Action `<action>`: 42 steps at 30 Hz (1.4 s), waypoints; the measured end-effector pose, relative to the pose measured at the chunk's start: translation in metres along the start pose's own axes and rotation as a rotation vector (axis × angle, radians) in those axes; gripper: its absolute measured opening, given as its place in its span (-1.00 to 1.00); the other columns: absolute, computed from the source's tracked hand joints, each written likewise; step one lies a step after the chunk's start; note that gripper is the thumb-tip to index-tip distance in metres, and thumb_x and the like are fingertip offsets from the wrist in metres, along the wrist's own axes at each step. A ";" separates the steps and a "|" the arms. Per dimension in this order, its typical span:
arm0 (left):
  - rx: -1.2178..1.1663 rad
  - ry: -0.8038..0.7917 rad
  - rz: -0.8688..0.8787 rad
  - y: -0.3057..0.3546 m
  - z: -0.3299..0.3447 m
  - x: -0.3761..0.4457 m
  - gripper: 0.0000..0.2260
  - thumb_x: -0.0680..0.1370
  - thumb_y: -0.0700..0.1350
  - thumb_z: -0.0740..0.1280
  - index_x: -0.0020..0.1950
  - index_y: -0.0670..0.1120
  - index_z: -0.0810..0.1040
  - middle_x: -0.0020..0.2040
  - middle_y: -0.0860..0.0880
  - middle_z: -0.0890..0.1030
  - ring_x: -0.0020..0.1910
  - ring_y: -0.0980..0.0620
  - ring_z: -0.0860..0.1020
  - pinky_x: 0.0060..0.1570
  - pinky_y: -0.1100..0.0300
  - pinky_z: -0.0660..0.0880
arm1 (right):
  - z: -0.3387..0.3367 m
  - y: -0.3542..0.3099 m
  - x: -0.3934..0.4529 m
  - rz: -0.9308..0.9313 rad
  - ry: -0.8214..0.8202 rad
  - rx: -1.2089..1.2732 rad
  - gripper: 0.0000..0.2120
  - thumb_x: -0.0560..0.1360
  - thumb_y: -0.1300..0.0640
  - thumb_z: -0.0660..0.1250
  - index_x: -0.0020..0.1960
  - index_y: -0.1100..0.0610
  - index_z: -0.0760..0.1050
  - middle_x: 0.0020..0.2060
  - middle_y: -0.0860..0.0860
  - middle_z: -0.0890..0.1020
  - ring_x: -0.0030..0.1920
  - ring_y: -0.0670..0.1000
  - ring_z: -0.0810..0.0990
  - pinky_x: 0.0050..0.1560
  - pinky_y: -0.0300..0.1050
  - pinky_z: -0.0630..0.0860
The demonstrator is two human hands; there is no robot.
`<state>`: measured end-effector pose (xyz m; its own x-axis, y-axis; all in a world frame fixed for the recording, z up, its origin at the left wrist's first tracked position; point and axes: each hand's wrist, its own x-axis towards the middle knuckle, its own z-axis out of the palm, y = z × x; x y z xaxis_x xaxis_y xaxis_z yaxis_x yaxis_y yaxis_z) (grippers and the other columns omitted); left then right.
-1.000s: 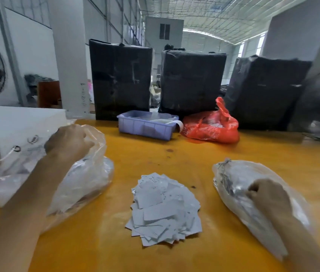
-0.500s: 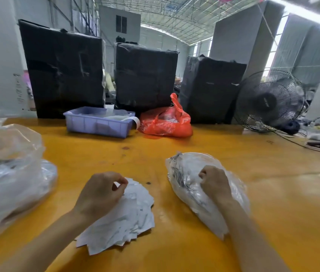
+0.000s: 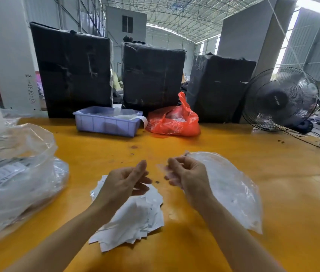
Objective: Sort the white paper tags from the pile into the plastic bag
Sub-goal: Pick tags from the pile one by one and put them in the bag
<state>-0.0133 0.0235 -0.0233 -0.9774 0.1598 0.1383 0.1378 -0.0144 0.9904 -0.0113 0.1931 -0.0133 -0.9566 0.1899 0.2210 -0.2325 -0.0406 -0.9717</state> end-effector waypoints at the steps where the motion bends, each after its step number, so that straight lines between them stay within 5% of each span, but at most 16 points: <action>1: -0.089 -0.054 -0.103 0.004 0.002 -0.001 -0.42 0.29 0.29 0.31 -0.04 -0.22 0.61 -0.21 -0.18 0.69 -0.27 -0.06 0.65 -0.29 0.21 0.59 | 0.010 0.004 -0.005 -0.026 -0.047 -0.042 -0.91 0.49 0.21 0.37 -0.19 0.18 0.55 -0.42 0.02 0.61 -0.51 -0.07 0.54 -0.53 -0.25 0.45; 3: -0.151 -0.117 -0.238 0.008 0.004 -0.003 -0.35 0.21 0.33 0.35 -0.03 -0.21 0.62 -0.21 -0.19 0.68 -0.30 -0.07 0.65 -0.34 0.19 0.59 | 0.022 0.009 -0.013 -0.116 -0.104 -0.135 -0.87 0.48 0.22 0.40 -0.25 0.14 0.57 -0.52 -0.05 0.55 -0.57 -0.09 0.47 -0.55 -0.25 0.38; 7: -0.077 -0.097 -0.196 0.005 0.001 -0.004 -0.72 0.32 -0.01 0.49 -0.17 -0.23 0.67 -0.33 -0.11 0.63 -0.42 0.06 0.57 -0.36 0.27 0.54 | 0.028 0.010 -0.018 -0.169 -0.102 -0.150 -0.90 0.45 0.20 0.42 -0.24 0.11 0.60 -0.52 -0.03 0.57 -0.57 -0.09 0.47 -0.55 -0.25 0.38; 11: -0.147 0.066 -0.166 0.003 -0.006 -0.001 -0.90 0.41 -0.19 0.46 -0.23 -0.22 0.63 -0.42 -0.07 0.62 -0.49 0.13 0.54 -0.42 0.32 0.52 | 0.024 0.005 -0.014 0.176 -0.205 0.035 -0.58 0.26 -0.08 0.43 -0.07 0.23 0.55 -0.44 -0.01 0.63 -0.44 -0.06 0.59 -0.42 -0.26 0.50; 15: -0.167 0.170 -0.130 0.001 -0.009 0.004 -0.88 0.43 -0.18 0.45 -0.23 -0.21 0.58 -0.39 -0.03 0.65 -0.46 0.14 0.57 -0.37 0.32 0.54 | 0.021 0.007 -0.015 0.378 -0.386 0.057 -0.68 0.22 0.05 0.51 -0.11 0.20 0.62 -0.25 0.07 0.70 -0.24 -0.01 0.68 -0.28 -0.23 0.56; 25: -0.279 0.125 -0.152 0.000 -0.011 0.003 -0.92 0.41 -0.29 0.44 -0.14 -0.21 0.58 -0.33 -0.08 0.68 -0.41 0.12 0.61 -0.37 0.34 0.54 | 0.022 0.009 -0.013 0.337 -0.191 0.183 -0.98 0.46 0.30 0.36 -0.11 0.25 0.56 -0.31 0.11 0.69 -0.30 0.01 0.68 -0.33 -0.24 0.56; 34: -0.380 0.254 -0.154 -0.001 -0.009 0.008 -0.84 0.33 -0.08 0.48 -0.24 -0.14 0.57 -0.37 0.01 0.65 -0.41 0.12 0.50 -0.44 0.35 0.47 | 0.033 0.009 -0.022 0.340 -0.263 0.174 -0.91 0.45 0.26 0.38 -0.08 0.28 0.54 -0.27 0.13 0.69 -0.29 0.02 0.67 -0.28 -0.22 0.57; 38: -0.426 0.267 -0.143 -0.002 -0.006 0.008 -0.82 0.32 -0.12 0.49 -0.22 -0.17 0.55 -0.23 -0.12 0.65 -0.27 0.02 0.57 -0.30 0.27 0.54 | 0.037 0.009 -0.029 0.352 -0.346 0.162 -0.93 0.46 0.26 0.37 -0.11 0.28 0.54 -0.27 0.14 0.68 -0.33 0.01 0.65 -0.35 -0.24 0.54; 42: -0.446 0.346 -0.041 0.007 -0.018 0.014 -0.90 0.41 -0.31 0.44 -0.19 -0.22 0.53 -0.26 -0.15 0.61 -0.32 0.00 0.62 -0.34 0.29 0.56 | 0.037 0.008 -0.027 0.036 -0.204 -0.165 -0.93 0.50 0.26 0.35 -0.06 0.27 0.55 -0.24 0.10 0.68 -0.34 -0.02 0.64 -0.36 -0.23 0.55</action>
<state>-0.0292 0.0081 -0.0139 -0.9864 -0.1632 0.0196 0.0910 -0.4429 0.8919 0.0062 0.1516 -0.0244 -0.9833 -0.0111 0.1818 -0.1818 0.1200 -0.9760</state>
